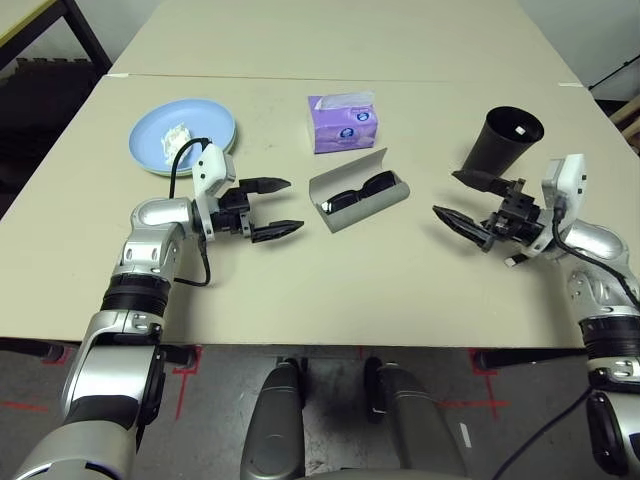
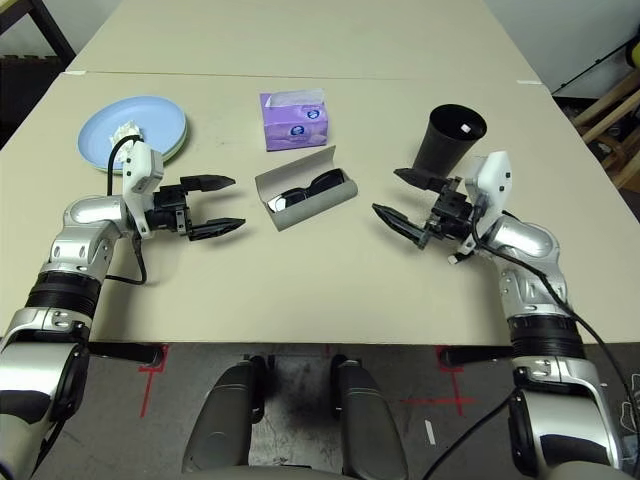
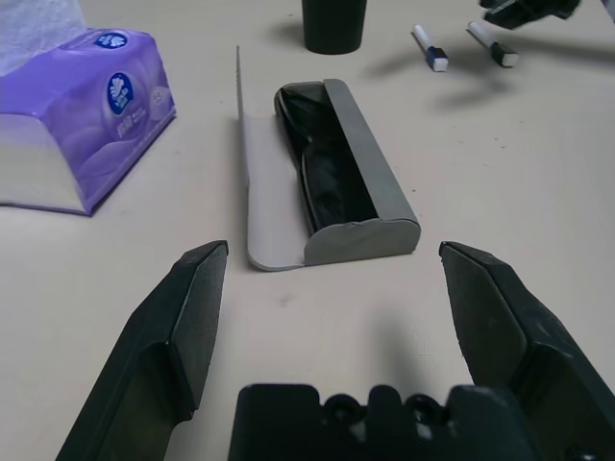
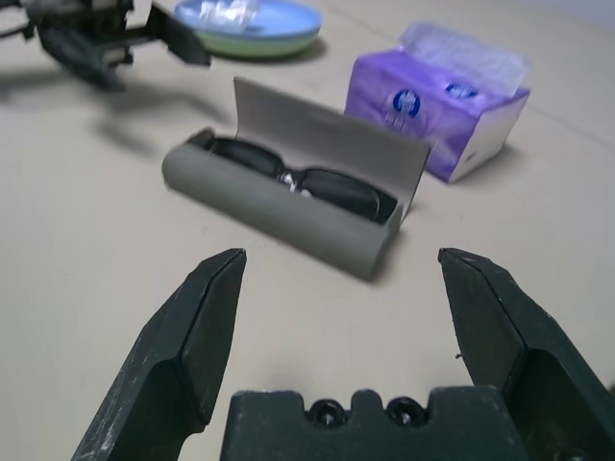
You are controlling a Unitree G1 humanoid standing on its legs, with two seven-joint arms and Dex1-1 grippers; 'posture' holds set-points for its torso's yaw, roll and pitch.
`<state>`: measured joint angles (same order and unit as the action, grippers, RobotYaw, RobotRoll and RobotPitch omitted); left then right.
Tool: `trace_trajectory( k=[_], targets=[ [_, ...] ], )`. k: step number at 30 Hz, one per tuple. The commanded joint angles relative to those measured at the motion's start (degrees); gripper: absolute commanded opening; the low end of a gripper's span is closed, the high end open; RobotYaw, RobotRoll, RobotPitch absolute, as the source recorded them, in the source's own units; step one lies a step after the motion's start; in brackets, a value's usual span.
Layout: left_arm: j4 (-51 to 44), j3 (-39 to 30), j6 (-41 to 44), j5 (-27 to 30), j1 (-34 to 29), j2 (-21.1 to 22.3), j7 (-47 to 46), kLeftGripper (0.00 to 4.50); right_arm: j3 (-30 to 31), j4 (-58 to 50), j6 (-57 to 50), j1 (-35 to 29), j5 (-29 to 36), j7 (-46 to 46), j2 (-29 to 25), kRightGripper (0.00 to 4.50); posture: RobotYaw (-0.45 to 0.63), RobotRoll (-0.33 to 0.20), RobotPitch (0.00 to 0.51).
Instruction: Organize and tidy the items on the table.
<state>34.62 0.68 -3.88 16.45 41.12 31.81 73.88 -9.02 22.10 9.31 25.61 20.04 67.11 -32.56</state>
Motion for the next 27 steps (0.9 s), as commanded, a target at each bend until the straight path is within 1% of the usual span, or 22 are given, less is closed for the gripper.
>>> trace_trajectory(
  k=[1, 9, 12, 15, 18, 20, 22, 23, 27],
  targets=[
    [1.44, -0.23, -0.22, -1.20, 1.08, -0.56, -1.77, 4.50, 0.16, -0.53, 0.28, -1.40, -0.15, 0.06, -1.17, 4.46, 0.12, 0.000, 0.196],
    [7.06, 0.06, -2.05, -2.38, 4.71, -1.03, -1.90, 4.50, 0.35, -5.78, -1.96, -3.69, 0.59, -2.40, -0.75, 4.46, 0.10, 0.000, 0.192],
    [9.74, -0.28, -3.06, -2.58, 6.24, -0.54, -0.91, 3.94, 0.40, -7.19, -2.78, -3.86, 0.78, -3.13, -0.73, 4.50, 0.10, 0.000, 0.193],
    [11.71, -0.48, -3.93, -2.83, 7.39, -0.21, -0.17, 2.90, 0.28, -7.84, -3.18, -4.00, 0.94, -3.48, -0.89, 4.50, 0.10, 0.000, 0.192],
    [13.48, -0.33, -4.79, -3.28, 8.36, -0.28, 0.32, 1.61, 0.23, -8.21, -3.50, -3.93, 1.07, -3.76, -0.99, 4.50, 0.10, 0.000, 0.192],
    [14.84, -0.25, -5.88, -3.66, 9.08, -0.64, 0.29, 0.96, 0.15, -8.43, -3.29, -3.73, 1.12, -3.99, -0.87, 4.50, 0.10, 0.000, 0.192],
    [16.06, -0.05, -7.72, -4.29, 9.61, -0.94, 0.21, 0.12, 0.11, -8.63, -3.41, -3.61, 1.21, -4.08, -0.91, 4.50, 0.10, 0.000, 0.192],
    [16.51, 0.02, -8.50, -4.59, 9.76, -1.03, 0.20, 0.02, 0.10, -8.70, -3.50, -3.61, 1.25, -4.10, -0.96, 4.50, 0.10, 0.000, 0.192],
    [18.59, 0.22, -12.99, -5.69, 10.57, -2.00, -0.15, 0.02, -0.02, -8.52, -3.48, -3.71, 1.26, -4.19, -1.17, 4.50, 0.10, 0.000, 0.191]
  ],
)
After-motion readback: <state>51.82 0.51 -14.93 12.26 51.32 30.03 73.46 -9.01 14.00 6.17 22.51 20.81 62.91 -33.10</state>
